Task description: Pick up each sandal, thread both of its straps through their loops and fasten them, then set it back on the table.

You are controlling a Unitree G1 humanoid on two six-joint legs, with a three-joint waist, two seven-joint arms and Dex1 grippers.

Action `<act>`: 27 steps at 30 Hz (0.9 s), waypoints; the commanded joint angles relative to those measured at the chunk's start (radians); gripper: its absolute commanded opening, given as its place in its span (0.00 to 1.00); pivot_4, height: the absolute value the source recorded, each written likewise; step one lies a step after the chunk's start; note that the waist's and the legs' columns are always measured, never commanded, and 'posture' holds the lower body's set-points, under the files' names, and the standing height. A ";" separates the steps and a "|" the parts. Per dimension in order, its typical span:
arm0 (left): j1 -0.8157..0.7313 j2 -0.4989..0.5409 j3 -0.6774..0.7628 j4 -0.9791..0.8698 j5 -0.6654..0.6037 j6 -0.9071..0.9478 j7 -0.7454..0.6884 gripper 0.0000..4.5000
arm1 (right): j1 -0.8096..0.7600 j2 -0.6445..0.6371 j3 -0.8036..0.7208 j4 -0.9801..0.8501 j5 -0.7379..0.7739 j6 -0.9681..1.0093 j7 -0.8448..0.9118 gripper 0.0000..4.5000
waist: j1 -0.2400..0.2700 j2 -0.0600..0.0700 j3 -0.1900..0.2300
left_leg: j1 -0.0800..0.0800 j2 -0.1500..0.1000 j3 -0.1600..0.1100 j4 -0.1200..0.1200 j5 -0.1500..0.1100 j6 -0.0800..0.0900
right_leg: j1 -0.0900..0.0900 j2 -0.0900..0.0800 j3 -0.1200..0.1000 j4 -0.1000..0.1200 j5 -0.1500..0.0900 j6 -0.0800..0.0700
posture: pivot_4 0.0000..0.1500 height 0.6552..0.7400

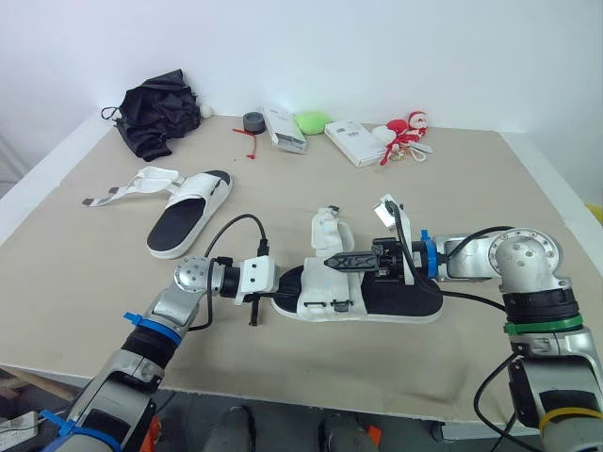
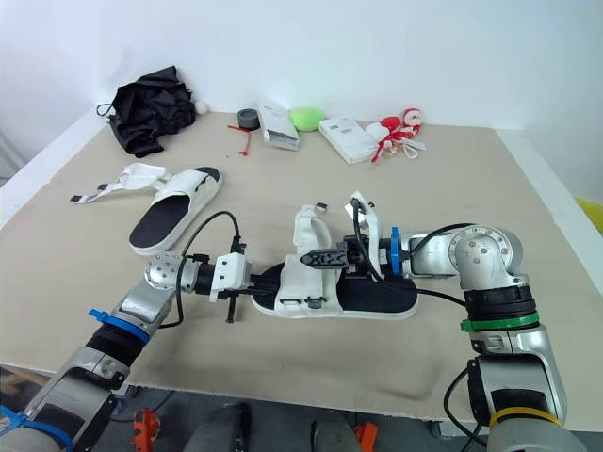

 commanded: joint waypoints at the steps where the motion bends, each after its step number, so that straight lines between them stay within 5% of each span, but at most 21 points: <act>1: 0.055 0.013 -0.067 0.112 0.089 0.062 -0.004 0.00 | -0.019 0.000 -0.043 -0.057 -0.003 0.007 0.052 0.02 | 0.000 0.000 0.000 | 0.000 0.000 0.000 0.000 0.000 0.000 | 0.000 0.000 0.000 0.000 0.000 0.000 | 1.00 0.98; 23: 0.049 0.008 -0.067 0.122 0.091 0.061 -0.003 0.00 | 0.088 -0.045 0.022 -0.251 -0.132 0.035 0.217 0.02 | 0.001 0.000 0.000 | 0.000 0.000 0.001 0.000 0.000 0.000 | 0.000 -0.001 -0.001 0.000 0.000 0.000 | 1.00 0.98; 24: 0.050 0.009 -0.068 0.122 0.091 0.061 -0.003 0.00 | 0.095 -0.046 0.018 -0.258 -0.131 0.032 0.224 0.18 | 0.001 0.000 0.000 | 0.000 0.000 0.000 0.000 0.000 0.000 | 0.000 -0.002 -0.002 0.000 0.000 0.001 | 1.00 0.98; 27: 0.050 0.009 -0.067 0.123 0.091 0.059 -0.005 0.00 | 0.101 -0.038 -0.003 -0.267 -0.125 0.031 0.228 0.32 | 0.001 0.000 0.000 | 0.000 0.000 0.001 0.000 0.000 0.000 | 0.000 -0.002 -0.001 0.000 0.000 0.001 | 1.00 0.98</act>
